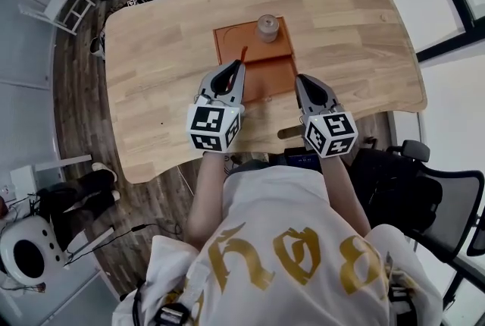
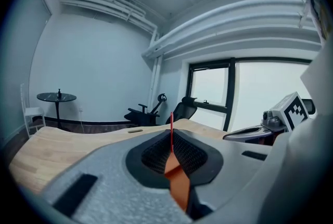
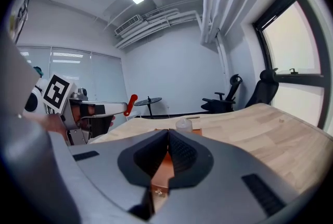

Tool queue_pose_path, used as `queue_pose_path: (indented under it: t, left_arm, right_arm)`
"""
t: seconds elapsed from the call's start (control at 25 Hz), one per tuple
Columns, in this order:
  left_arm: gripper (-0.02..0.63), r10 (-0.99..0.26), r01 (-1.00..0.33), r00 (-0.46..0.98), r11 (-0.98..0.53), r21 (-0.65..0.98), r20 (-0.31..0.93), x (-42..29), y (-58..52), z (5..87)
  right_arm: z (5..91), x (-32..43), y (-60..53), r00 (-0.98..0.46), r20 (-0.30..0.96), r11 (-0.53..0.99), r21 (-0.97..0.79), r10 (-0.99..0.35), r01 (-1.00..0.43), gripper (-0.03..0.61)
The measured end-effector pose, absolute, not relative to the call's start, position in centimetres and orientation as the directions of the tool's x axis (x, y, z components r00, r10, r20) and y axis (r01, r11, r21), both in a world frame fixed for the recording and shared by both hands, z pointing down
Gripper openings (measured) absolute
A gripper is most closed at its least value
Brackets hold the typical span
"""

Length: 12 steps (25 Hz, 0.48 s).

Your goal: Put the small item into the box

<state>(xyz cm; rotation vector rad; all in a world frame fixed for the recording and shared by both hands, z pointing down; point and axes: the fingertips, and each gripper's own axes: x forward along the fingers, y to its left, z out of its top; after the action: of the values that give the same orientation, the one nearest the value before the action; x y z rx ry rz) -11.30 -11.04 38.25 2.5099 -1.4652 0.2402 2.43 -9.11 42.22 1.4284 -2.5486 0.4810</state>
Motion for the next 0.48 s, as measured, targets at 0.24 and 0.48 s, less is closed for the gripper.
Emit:
queue_pose_path:
  t: [0.24,0.48]
  left_arm:
    - [0.018,-0.836,-0.869,0.493,-0.486,0.095,0.242,-10.8,-10.6,37.5]
    - [0.018,-0.847,-0.874,0.484,-0.479,0.081,0.221,-10.8,-10.3,36.6]
  right_arm:
    - [40.9,2.9,-8.9,-0.520,0.276,0.488,-0.181,-0.808,-0.854,0.012]
    - [40.2,2.7,-8.9,-0.537,0.248,0.505,-0.184,-0.806,-0.843,0.012]
